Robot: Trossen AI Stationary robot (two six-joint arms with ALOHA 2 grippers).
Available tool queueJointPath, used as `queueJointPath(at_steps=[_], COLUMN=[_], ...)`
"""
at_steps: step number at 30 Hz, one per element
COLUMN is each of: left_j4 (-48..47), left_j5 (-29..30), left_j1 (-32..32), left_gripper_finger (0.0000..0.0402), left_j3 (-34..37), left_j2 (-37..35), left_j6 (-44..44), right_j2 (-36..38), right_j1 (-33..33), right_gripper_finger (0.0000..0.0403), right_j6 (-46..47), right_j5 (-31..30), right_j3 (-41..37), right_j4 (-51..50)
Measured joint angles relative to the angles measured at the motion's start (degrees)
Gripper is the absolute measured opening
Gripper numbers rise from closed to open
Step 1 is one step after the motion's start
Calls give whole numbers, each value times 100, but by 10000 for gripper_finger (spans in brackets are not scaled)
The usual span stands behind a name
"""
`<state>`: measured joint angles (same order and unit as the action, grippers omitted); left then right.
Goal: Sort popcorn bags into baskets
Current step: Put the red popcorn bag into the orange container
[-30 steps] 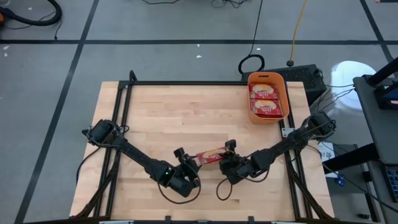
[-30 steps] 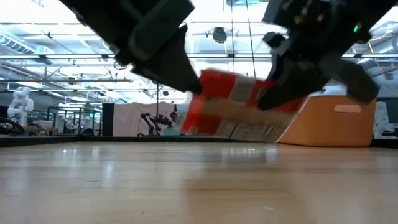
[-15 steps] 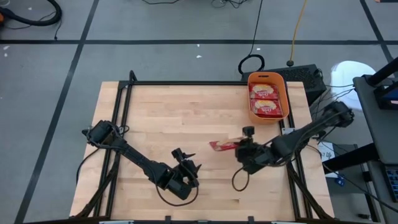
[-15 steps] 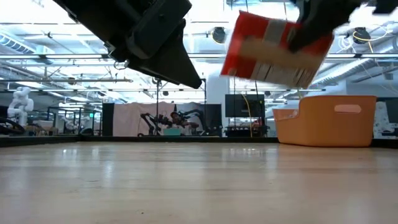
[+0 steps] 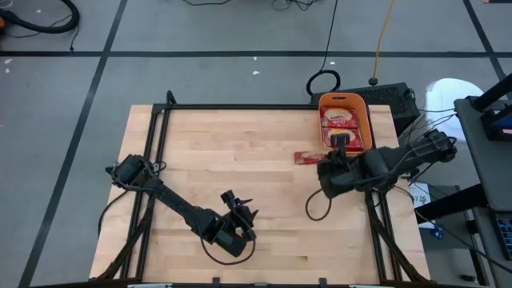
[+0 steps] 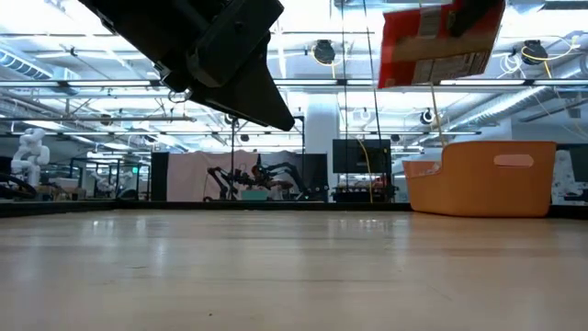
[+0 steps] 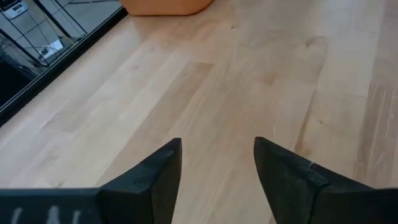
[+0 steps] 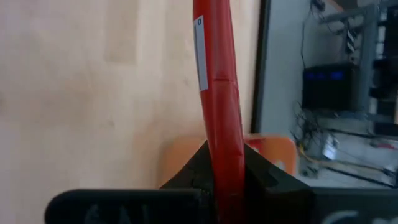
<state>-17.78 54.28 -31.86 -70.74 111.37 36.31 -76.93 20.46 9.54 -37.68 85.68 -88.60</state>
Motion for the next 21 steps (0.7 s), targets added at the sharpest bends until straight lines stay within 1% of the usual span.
queueJointPath(at_steps=[2,7,14,21], left_j4=[-2,-2,2,7], left_j5=[-2,-6,-272,-291], left_j1=[0,0,0,13], left_gripper_finger=[198,186,183,186], left_j3=[0,-2,-2,-4], left_j2=[0,0,0,0], left_j6=[1,-1,0,-150], right_j2=[22,303,832,1275], right_j1=[-148,-544,-1182,-1905], right_gripper_finger=[24,24,24,24], right_j6=[-136,-770,-1454,-2274], right_j5=[-78,-191,-743,-754], right_j3=[23,28,29,29], right_j4=[-154,-152,-146,-148])
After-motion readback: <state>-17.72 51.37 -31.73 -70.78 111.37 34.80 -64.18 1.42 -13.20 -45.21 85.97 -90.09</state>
